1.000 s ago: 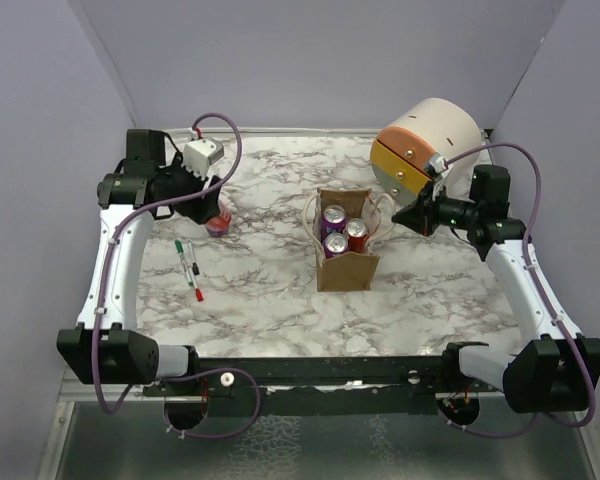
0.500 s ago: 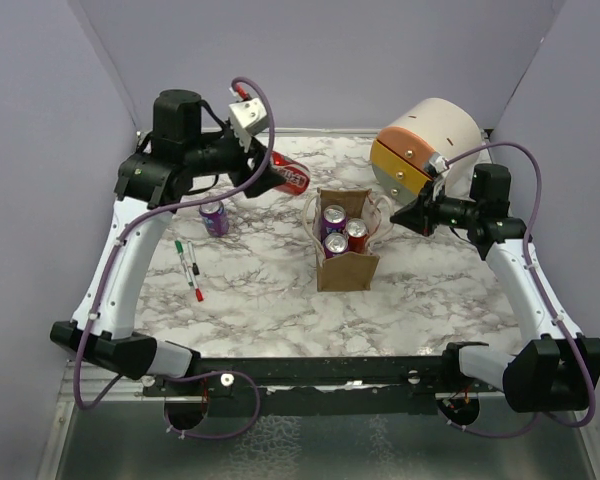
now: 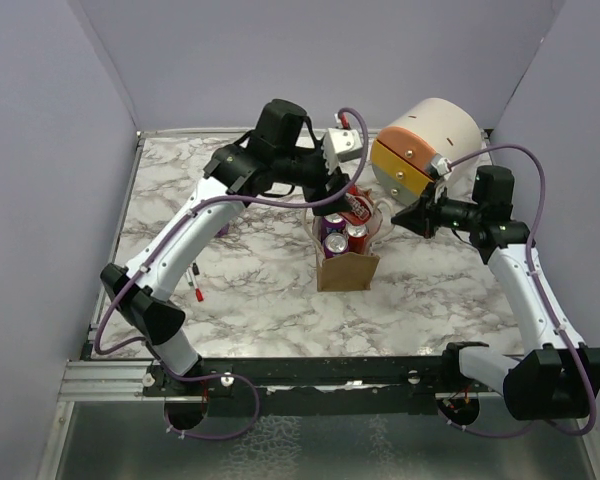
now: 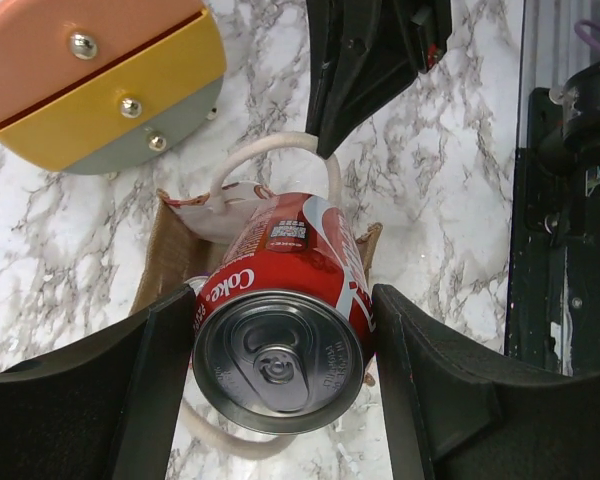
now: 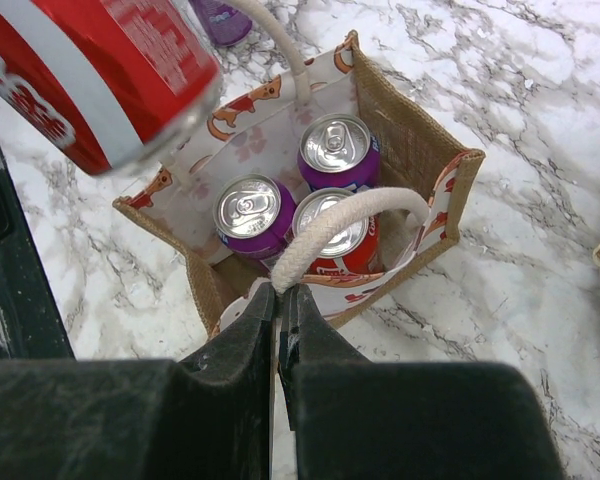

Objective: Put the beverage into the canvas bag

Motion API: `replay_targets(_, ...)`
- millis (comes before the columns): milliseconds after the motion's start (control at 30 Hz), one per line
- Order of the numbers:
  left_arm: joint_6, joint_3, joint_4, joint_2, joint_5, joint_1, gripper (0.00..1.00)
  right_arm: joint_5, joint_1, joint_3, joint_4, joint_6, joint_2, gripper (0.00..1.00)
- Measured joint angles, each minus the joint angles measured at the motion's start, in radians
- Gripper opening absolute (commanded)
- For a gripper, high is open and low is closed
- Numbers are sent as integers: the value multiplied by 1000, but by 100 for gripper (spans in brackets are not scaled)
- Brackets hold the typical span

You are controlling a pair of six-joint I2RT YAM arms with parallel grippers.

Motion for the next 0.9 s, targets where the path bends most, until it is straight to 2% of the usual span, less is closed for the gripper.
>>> replay_targets(167,10,-37,19,31,-71,-55,0,1,0,-9,-1,-1,-11,1)
replay_targets(433,29,-118,47,55,-167,-77,0,0,0,-18,0,-3,-30,1)
replay_targets(900,69,-211,36,106,-146,-89,0,0,0,-27,2,-3,-35,1)
